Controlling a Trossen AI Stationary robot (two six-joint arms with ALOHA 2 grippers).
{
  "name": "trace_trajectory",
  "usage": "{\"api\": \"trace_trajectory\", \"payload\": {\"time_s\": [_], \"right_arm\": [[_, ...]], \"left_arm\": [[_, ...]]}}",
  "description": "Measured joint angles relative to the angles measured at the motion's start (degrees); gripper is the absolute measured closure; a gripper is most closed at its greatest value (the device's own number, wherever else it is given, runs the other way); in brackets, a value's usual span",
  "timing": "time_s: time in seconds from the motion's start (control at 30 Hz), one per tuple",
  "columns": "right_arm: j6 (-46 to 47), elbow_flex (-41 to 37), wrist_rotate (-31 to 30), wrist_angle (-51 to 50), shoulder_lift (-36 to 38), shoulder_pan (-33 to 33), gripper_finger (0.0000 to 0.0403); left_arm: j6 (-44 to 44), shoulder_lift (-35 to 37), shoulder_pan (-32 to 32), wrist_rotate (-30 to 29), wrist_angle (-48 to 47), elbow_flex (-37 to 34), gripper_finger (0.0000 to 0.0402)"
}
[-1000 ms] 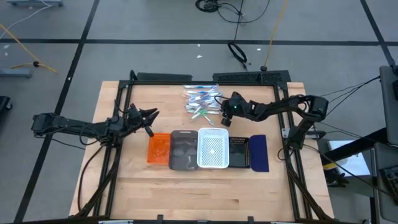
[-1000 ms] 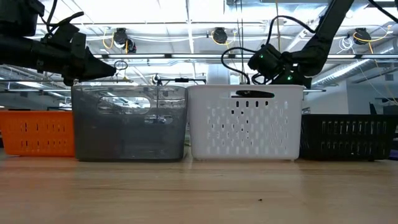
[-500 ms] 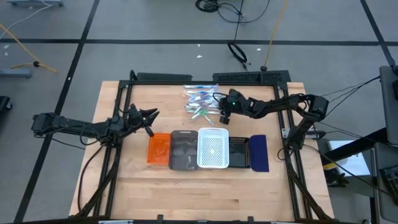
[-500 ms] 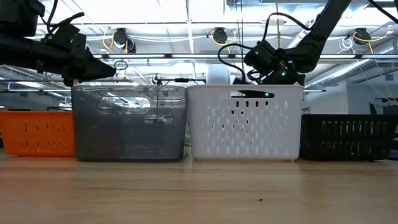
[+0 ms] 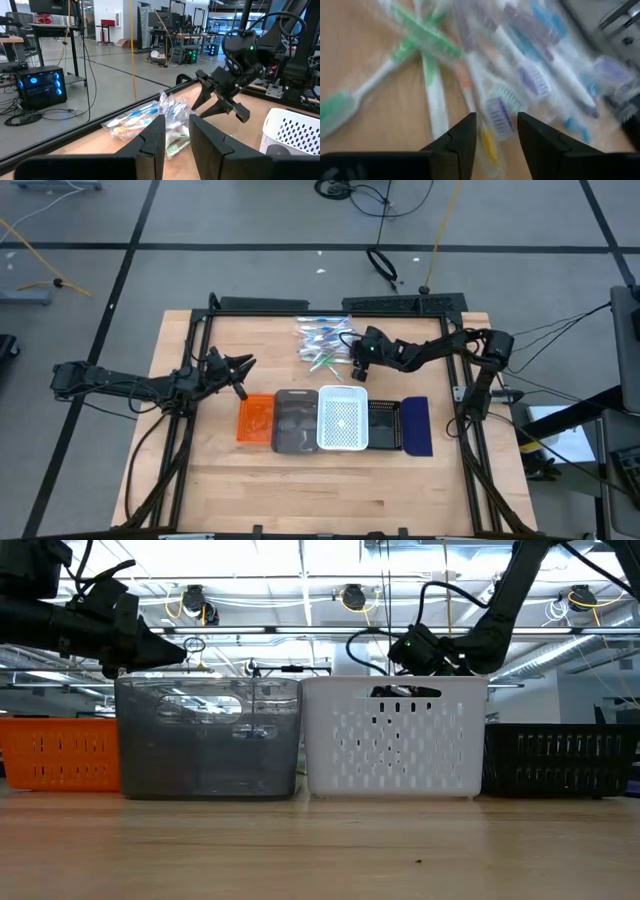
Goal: Pick & Place Toothbrushes
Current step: Put the purple toothbrush into the left black bin
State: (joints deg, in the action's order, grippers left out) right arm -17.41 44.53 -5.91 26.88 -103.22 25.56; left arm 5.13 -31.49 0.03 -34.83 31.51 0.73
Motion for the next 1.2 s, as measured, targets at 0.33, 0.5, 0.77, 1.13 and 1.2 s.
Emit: {"api": "trace_trajectory", "payload": {"time_s": [0.33,0.5,0.77,1.13,1.2], "right_arm": [[-0.83,0.03,0.01,-2.89,0.74,0.26,0.0394],[-0.22,0.02,0.02,-3.27,1.00,0.11,0.0402],[0.43,-0.02,0.04,-5.08,9.71,-0.68,0.0402],[2.20,0.00,-0.21,-6.45,20.11,-3.97,0.0403],[3.07,0.00,-0.21,-4.97,20.43,-4.46,0.0403]], "left_arm": [[-0.33,-0.02,0.00,0.00,0.00,0.00,0.0316],[-0.35,0.00,0.00,0.00,0.00,0.00,0.0316],[0.02,-0.01,-0.01,0.00,0.01,0.00,0.0316],[3.79,0.00,-0.02,1.17,2.39,0.02,0.0316],[4.00,-0.02,0.00,3.83,4.32,0.00,0.0316]]}}
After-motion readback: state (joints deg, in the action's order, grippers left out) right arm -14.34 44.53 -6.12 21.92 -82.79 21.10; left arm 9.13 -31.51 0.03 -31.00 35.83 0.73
